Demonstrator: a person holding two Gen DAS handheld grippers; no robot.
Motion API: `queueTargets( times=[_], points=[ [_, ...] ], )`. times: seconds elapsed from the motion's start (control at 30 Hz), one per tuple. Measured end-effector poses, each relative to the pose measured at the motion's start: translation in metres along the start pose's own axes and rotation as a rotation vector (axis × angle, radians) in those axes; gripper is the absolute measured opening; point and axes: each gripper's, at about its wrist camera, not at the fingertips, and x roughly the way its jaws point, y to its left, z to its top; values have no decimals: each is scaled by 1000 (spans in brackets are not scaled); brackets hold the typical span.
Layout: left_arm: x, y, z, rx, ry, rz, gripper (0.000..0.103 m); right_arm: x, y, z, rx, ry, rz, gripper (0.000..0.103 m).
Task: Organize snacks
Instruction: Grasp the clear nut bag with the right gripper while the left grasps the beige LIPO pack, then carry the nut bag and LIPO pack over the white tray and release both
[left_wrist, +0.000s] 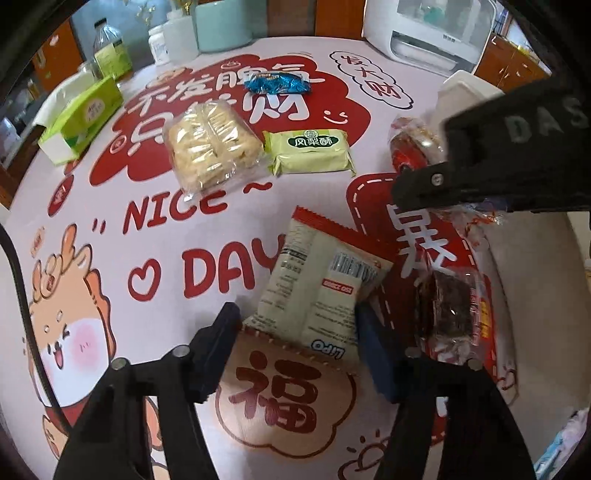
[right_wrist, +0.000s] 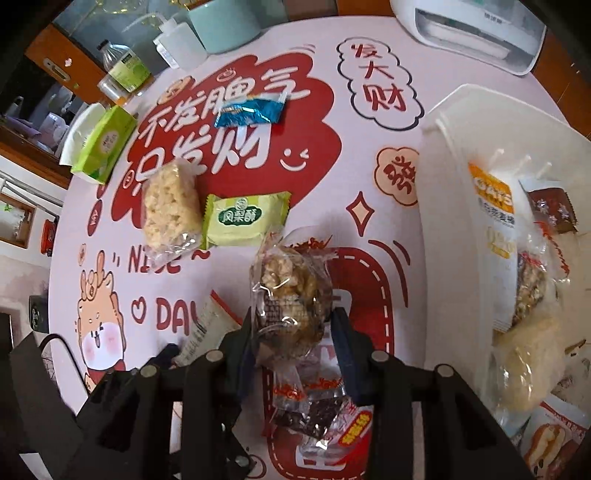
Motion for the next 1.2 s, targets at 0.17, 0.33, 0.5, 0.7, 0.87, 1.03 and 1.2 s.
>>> queueTargets(
  times=[0.17,0.33,0.5,0.7,0.87,1.03,1.2],
  points=[
    [-16,18,-7,-81,6,-8,48,-12,9,-4,-14,-30,10,39],
    [-45,32,-12,-110,-34,-3,48,-30,19,-18,-42,-67,30,39],
    [-90,34,-8,-95,-110,-13,48,-64,21,-40,-67,-128,56,39],
    [-149,-1,10,-28,-221,-63,48,-121,11,-64,-74,-256,61,39],
    [-193,-44,34,43,-324,-118,48,-170,-14,-78,-48,-379,39,39],
    [-222,-93,57,114,-392,-165,48,-209,-44,-88,-10,-479,-4,39],
    [-233,-139,76,163,-435,-190,48,-234,-82,-92,25,-530,-61,39]
  ],
)
